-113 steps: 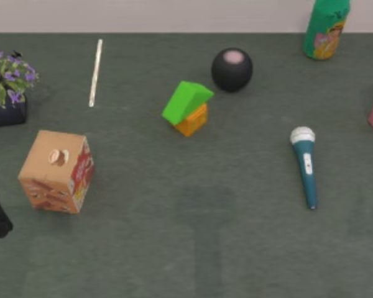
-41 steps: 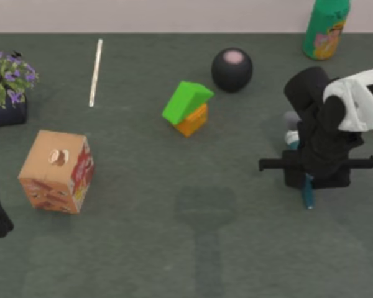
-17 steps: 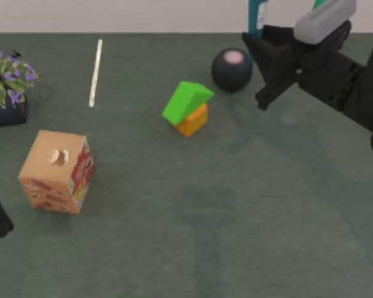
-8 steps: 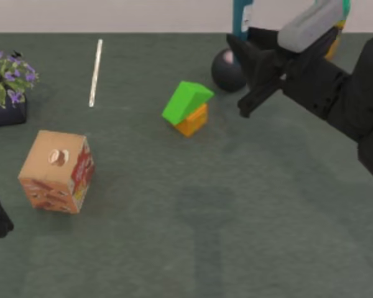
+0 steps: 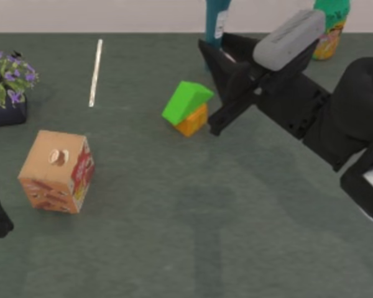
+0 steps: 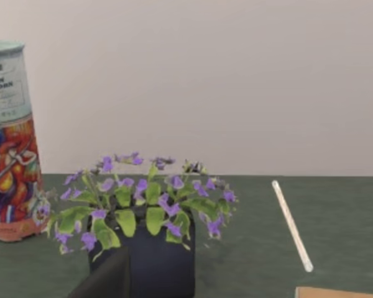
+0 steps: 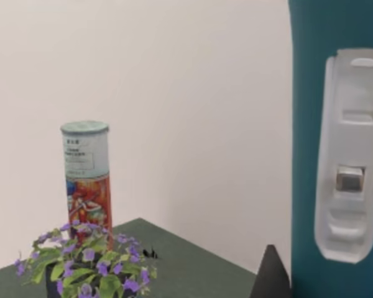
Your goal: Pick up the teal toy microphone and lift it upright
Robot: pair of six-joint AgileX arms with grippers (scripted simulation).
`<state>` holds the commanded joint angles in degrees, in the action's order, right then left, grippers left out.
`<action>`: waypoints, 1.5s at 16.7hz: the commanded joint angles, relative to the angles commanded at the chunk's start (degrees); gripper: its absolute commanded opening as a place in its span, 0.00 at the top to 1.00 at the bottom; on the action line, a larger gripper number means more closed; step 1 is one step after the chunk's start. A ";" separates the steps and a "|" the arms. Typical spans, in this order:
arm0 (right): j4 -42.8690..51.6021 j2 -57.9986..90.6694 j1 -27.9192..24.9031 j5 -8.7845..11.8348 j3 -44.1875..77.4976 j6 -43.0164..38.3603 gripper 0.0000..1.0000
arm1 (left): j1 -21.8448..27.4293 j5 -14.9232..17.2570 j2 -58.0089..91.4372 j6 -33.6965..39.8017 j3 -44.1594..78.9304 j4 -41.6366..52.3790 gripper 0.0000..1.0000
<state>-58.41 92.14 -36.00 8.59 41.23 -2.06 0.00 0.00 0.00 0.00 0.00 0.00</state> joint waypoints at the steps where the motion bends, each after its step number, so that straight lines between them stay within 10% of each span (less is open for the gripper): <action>1: 0.00 0.00 0.00 0.00 0.00 0.00 1.00 | 0.00 0.00 0.00 0.00 0.00 0.00 0.00; 12: 0.00 0.00 0.00 0.00 0.00 0.00 1.00 | 0.67 1.68 1.96 -0.22 1.58 -0.93 0.00; 25: 0.00 0.00 0.00 0.00 0.00 0.00 1.00 | 12.67 33.88 54.27 -4.63 32.35 -18.65 0.00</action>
<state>-58.41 92.14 -36.00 8.59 41.23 -2.06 12.67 33.88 54.27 -4.63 32.35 -18.65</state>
